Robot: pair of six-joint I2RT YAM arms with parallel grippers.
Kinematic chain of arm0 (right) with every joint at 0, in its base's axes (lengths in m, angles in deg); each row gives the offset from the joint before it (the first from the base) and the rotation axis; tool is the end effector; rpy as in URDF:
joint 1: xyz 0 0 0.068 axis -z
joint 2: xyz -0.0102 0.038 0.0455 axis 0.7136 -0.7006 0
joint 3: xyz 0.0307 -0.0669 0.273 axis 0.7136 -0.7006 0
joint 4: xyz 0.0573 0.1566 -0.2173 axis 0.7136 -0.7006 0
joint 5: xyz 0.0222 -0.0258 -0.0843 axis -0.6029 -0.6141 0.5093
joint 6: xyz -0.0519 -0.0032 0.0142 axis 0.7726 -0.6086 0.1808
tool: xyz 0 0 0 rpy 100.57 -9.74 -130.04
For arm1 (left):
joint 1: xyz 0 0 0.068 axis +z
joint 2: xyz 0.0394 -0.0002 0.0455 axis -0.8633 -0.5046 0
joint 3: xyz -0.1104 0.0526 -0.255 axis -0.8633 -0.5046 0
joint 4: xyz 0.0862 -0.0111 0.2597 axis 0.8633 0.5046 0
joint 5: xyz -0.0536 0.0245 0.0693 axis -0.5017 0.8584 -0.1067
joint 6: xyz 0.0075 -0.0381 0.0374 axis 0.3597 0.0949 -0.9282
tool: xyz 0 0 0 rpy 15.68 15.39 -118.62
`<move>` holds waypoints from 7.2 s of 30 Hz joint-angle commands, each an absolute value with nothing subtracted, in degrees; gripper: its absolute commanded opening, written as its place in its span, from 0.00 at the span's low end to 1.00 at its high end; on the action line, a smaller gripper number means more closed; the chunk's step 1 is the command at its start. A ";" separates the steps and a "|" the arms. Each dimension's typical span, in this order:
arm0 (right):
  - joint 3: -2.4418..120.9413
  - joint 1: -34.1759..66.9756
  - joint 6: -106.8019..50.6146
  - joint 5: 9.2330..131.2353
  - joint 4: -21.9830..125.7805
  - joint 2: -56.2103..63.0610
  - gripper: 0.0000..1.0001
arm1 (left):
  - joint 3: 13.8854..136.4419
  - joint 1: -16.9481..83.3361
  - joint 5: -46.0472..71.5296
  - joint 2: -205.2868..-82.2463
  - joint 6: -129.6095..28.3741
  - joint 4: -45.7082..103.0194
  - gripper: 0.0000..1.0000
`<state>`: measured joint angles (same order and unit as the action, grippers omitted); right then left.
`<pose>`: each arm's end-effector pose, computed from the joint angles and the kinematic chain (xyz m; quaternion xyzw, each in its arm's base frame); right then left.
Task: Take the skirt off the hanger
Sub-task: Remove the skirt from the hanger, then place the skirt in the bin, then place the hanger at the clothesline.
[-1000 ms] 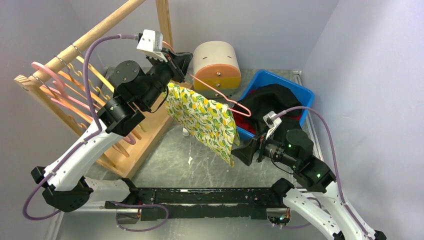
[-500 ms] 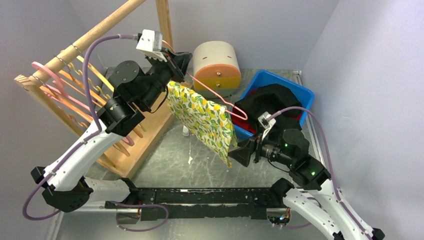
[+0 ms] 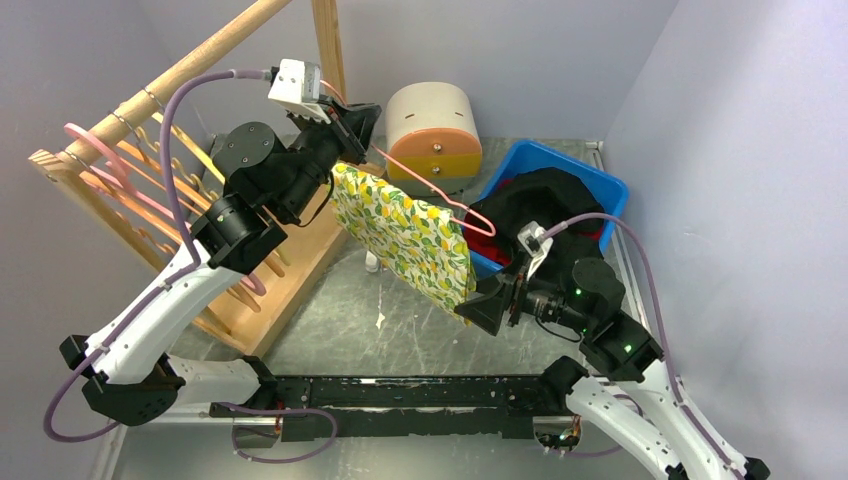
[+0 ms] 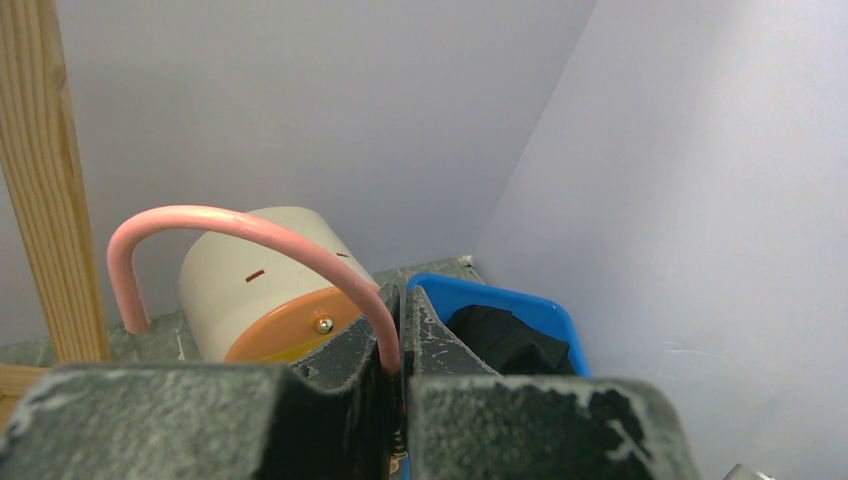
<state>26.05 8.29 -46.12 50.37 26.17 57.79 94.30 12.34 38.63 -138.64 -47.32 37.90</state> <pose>0.0785 0.0803 0.3451 -0.2316 0.7266 0.4766 0.4373 0.1785 -0.1778 0.5463 0.0545 0.6186 -0.3212 0.7150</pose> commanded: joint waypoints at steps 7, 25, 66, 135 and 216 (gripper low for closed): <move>21.49 8.35 -48.20 47.44 37.44 54.31 0.67 | 93.19 12.23 43.31 -136.51 -47.12 32.20 0.07; 17.94 8.33 -52.54 70.34 36.15 55.33 0.00 | 90.54 12.21 42.66 -132.24 -44.78 24.31 0.07; 42.47 19.06 -34.96 83.78 38.90 28.57 0.00 | 90.29 12.23 37.79 -120.69 -46.29 26.23 0.07; 68.25 33.14 -31.09 101.29 42.91 16.89 0.00 | 87.13 12.21 38.77 -120.64 -43.14 31.83 0.07; 49.69 34.94 -32.10 23.34 33.96 42.45 0.12 | 80.94 12.23 16.82 -130.02 -49.28 31.71 0.07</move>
<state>49.96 35.26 -30.12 28.69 30.30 42.75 81.19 12.34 19.61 -131.28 -47.87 34.53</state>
